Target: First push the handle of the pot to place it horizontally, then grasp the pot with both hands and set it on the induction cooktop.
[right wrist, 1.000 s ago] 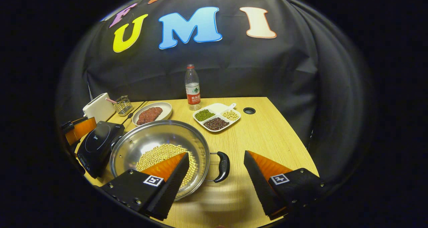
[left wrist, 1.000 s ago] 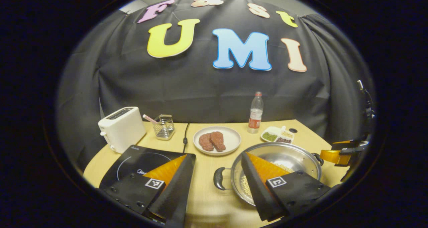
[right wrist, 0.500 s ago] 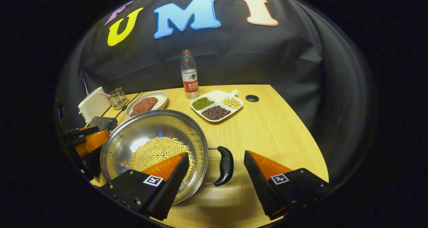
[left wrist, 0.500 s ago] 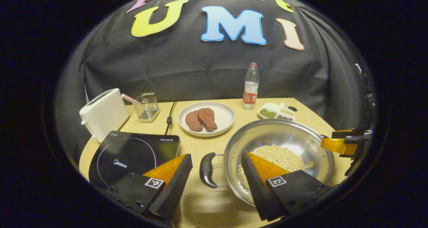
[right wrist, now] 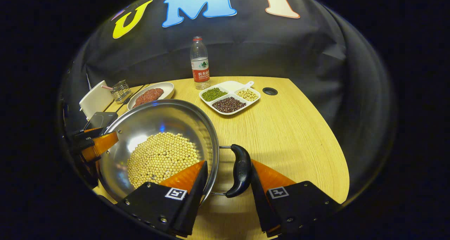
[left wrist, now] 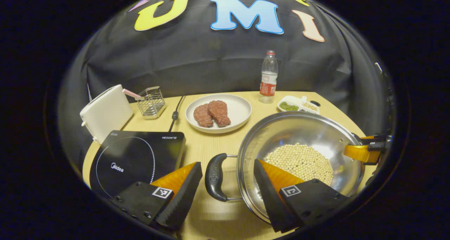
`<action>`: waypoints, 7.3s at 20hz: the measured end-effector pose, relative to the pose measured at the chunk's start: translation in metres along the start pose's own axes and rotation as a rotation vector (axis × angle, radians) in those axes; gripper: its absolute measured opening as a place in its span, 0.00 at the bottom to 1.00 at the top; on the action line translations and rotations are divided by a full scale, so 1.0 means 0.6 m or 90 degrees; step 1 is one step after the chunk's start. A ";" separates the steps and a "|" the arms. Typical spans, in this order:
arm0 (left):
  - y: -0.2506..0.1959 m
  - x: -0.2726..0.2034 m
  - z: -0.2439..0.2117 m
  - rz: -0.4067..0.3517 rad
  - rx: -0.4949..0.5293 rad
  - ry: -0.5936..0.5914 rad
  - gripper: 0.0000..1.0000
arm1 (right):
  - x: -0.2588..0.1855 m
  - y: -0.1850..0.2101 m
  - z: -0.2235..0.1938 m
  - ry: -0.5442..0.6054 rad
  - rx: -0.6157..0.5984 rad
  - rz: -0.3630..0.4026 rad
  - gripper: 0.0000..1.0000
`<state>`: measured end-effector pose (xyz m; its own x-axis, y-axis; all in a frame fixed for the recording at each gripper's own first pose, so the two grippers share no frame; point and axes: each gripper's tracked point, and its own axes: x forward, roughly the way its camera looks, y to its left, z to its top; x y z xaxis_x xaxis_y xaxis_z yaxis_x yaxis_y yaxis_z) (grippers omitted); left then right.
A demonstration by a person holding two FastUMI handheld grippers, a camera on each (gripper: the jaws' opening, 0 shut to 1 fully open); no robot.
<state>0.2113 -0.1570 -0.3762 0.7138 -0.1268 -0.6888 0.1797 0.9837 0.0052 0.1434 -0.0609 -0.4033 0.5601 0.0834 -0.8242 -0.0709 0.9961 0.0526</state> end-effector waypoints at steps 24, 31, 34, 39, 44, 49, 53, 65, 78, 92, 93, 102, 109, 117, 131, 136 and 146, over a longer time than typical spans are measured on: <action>0.116 -0.106 0.065 -0.003 0.005 -0.053 0.64 | -0.107 0.111 0.056 -0.033 -0.004 -0.023 0.57; 0.215 -0.138 0.080 -0.011 0.003 -0.071 0.64 | -0.136 0.203 0.075 -0.052 0.008 -0.026 0.57; 0.266 -0.152 0.082 -0.007 0.006 -0.077 0.68 | -0.138 0.246 0.080 -0.057 0.011 -0.020 0.57; 0.349 -0.160 0.081 0.002 0.003 -0.079 0.68 | -0.138 0.327 0.085 -0.063 0.013 -0.007 0.57; 0.432 -0.162 0.066 0.008 0.000 -0.072 0.68 | -0.130 0.402 0.087 -0.064 0.015 0.007 0.56; 0.506 -0.149 0.058 0.018 0.007 -0.063 0.72 | -0.109 0.468 0.079 -0.057 0.018 0.018 0.56; 0.549 -0.128 0.046 0.028 0.001 -0.054 0.71 | -0.086 0.511 0.079 -0.055 0.023 0.028 0.56; 0.645 -0.105 0.003 0.062 -0.029 -0.047 0.74 | -0.045 0.596 0.065 -0.054 0.027 0.060 0.56; 0.680 -0.130 0.027 0.135 -0.043 -0.125 1.00 | -0.054 0.581 0.091 -0.104 0.034 0.055 0.98; 0.636 -0.177 0.093 0.120 -0.021 -0.203 1.00 | -0.133 0.550 0.132 -0.172 0.036 0.040 0.98; 0.627 -0.192 0.108 0.120 -0.021 -0.219 1.00 | -0.149 0.540 0.138 -0.185 0.030 0.035 0.98; 0.492 -0.366 0.214 0.118 -0.060 -0.359 1.00 | -0.314 0.401 0.186 -0.308 -0.002 0.014 0.98; 0.348 -0.572 0.243 0.128 -0.066 -0.470 0.94 | -0.481 0.295 0.181 -0.412 -0.038 0.022 0.98; 0.255 -0.755 0.213 0.131 -0.048 -0.528 1.00 | -0.637 0.237 0.149 -0.497 -0.032 0.026 1.00; 0.255 -0.844 0.175 0.126 -0.005 -0.522 0.94 | -0.702 0.236 0.139 -0.543 0.031 0.014 0.98; 0.249 -0.832 0.188 0.117 -0.006 -0.524 1.00 | -0.698 0.235 0.151 -0.541 0.026 0.011 0.98; 0.248 -0.829 0.205 0.113 -0.007 -0.539 1.00 | -0.695 0.226 0.156 -0.536 0.028 0.003 0.98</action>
<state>-0.0338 0.0368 0.0562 0.9955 -0.0195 0.0928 0.0147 0.9985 0.0522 -0.0222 0.0424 0.0002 0.9895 0.0641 -0.1296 -0.0525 0.9945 0.0909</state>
